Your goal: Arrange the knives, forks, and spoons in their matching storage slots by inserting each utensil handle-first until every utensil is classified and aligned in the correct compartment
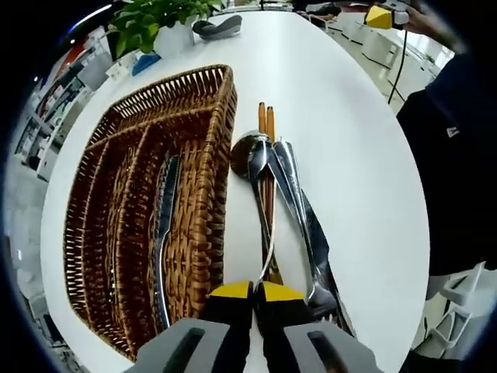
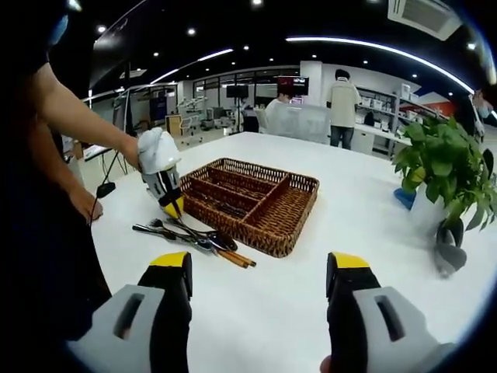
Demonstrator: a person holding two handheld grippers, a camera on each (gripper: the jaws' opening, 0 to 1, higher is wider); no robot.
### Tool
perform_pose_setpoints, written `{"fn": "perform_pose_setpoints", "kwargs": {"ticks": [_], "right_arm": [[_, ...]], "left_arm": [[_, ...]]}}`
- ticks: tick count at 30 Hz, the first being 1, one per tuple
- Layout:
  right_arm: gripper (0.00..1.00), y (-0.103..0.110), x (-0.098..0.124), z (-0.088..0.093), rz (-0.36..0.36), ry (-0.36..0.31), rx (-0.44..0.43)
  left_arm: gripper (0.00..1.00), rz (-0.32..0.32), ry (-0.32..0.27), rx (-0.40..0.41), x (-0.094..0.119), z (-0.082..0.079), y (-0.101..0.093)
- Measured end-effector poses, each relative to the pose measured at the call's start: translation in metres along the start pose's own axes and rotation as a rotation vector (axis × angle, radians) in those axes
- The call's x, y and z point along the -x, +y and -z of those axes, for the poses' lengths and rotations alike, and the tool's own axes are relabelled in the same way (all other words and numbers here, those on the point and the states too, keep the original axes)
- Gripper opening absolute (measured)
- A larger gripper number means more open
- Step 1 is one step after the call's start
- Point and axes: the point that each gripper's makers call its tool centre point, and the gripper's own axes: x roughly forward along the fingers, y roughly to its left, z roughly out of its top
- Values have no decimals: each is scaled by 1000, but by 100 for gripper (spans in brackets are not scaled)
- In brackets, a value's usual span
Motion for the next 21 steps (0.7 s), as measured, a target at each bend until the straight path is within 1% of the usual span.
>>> {"fn": "perform_pose_setpoints", "kwargs": {"ticks": [4, 6, 13, 17, 18, 21], "right_arm": [[72, 2, -2, -4, -9, -4, 10], [72, 4, -4, -6, -14, -8, 16], [72, 9, -6, -11, -35, -19, 35], [71, 12, -6, -12, -46, -22, 45], [71, 12, -5, -12, -47, -23, 46], [71, 15, -5, -12, -52, -27, 49]], "left_arm": [[1, 8, 5, -5, 6, 0, -7], [1, 9, 1, -21, 11, -2, -9], [1, -12, 12, -54, 26, -6, -6], [1, -24, 5, -61, 32, -10, -6], [1, -29, -12, -55, 36, -15, -7], [1, -37, -20, -64, 39, -18, -10]]}}
